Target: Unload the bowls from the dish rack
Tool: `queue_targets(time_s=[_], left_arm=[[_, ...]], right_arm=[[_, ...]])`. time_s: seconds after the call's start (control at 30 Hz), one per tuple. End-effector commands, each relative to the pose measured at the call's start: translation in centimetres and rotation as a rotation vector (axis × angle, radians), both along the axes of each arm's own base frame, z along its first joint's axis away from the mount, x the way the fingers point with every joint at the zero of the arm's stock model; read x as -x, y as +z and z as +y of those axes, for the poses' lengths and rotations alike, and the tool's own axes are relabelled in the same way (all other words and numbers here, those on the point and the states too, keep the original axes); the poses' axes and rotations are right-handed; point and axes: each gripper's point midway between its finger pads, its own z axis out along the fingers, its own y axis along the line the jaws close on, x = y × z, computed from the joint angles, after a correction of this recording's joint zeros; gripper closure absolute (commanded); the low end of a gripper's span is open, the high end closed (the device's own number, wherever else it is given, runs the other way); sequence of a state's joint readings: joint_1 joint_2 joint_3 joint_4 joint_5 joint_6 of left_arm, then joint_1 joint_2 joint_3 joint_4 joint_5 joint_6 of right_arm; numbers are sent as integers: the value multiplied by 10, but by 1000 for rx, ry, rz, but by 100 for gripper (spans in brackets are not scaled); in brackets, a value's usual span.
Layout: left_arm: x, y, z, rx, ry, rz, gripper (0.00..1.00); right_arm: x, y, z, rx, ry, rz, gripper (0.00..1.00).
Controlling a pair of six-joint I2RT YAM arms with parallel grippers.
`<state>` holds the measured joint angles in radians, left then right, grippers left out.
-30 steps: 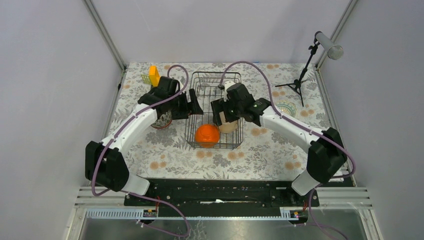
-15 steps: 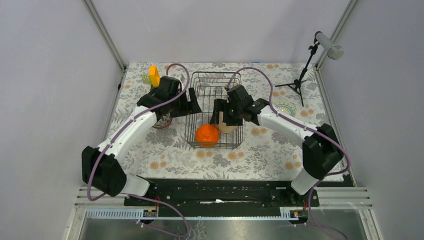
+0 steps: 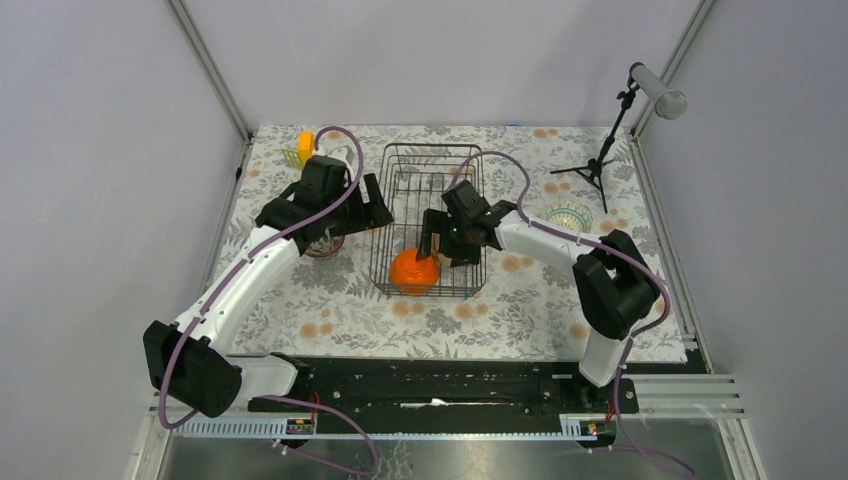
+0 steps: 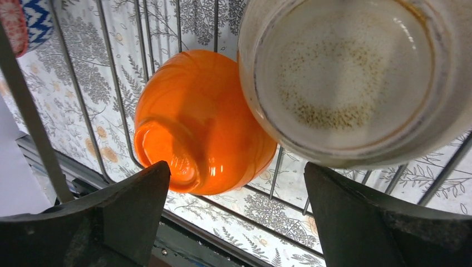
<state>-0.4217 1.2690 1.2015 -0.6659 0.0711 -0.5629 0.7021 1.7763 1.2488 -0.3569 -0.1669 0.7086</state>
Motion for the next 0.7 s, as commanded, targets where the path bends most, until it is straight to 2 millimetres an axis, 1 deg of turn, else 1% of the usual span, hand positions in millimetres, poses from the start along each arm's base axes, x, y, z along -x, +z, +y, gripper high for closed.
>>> queue_targets(time_s=[0.0,0.13,0.3,0.43,0.53,0.67], left_arm=[[0,7,3,9,19,-24,18],[3,2,2,14,20,-5,18],[8,-7,1,17,12,24,18],[10,-5,2,11,8,31,18],[11,-5,3,7,8,32,17],[11,-6,2,12,9,37,16]], right_arm=[[-1,-1,14,15,-6,17,2],[6,-14,16,41,-11,44,1],[10,-34,7,89,-42,76,1],[12,-47,3,110,-64,99,3],[13,-55,-9,157,-108,109,7],[14,-64,-31,220,-161,144,8]])
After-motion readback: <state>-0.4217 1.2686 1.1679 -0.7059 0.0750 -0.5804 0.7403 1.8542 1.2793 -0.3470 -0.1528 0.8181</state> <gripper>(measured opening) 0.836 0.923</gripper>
